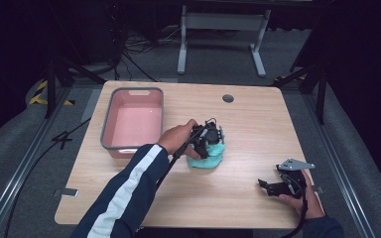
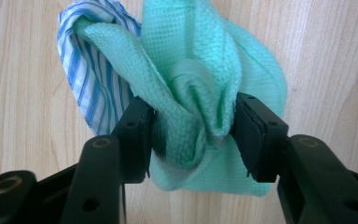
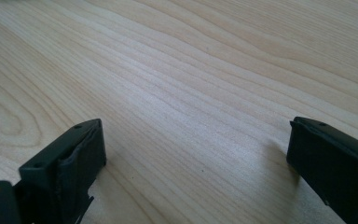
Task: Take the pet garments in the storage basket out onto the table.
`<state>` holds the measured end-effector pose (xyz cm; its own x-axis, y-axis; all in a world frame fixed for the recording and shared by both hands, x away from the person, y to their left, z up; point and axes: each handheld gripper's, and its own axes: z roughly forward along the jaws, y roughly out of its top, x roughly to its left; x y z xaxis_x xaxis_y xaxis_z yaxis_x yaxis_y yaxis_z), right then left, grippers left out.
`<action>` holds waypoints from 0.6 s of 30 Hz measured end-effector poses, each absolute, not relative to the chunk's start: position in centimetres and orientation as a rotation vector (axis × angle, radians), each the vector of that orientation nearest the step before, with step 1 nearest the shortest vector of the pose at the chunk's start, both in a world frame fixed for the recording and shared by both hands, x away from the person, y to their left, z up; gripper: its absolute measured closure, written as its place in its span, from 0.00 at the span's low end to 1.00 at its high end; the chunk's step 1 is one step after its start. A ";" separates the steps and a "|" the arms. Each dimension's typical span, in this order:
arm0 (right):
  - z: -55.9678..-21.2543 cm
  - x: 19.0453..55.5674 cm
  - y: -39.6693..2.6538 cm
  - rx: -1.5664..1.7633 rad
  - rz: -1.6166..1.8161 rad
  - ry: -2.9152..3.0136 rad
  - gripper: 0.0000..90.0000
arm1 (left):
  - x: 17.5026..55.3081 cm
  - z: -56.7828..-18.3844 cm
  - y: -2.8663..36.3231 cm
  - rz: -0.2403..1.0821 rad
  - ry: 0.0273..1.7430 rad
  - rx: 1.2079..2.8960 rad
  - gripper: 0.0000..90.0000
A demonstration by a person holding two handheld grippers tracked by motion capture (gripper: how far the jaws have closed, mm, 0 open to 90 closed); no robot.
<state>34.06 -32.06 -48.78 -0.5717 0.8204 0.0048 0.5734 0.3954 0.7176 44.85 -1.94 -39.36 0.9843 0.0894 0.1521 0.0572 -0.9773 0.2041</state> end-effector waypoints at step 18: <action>-48.8 34.0 -32.1 1.207 0.980 2.308 0.05 | 44.2 -36.5 0.7 0.303 0.187 2.840 0.30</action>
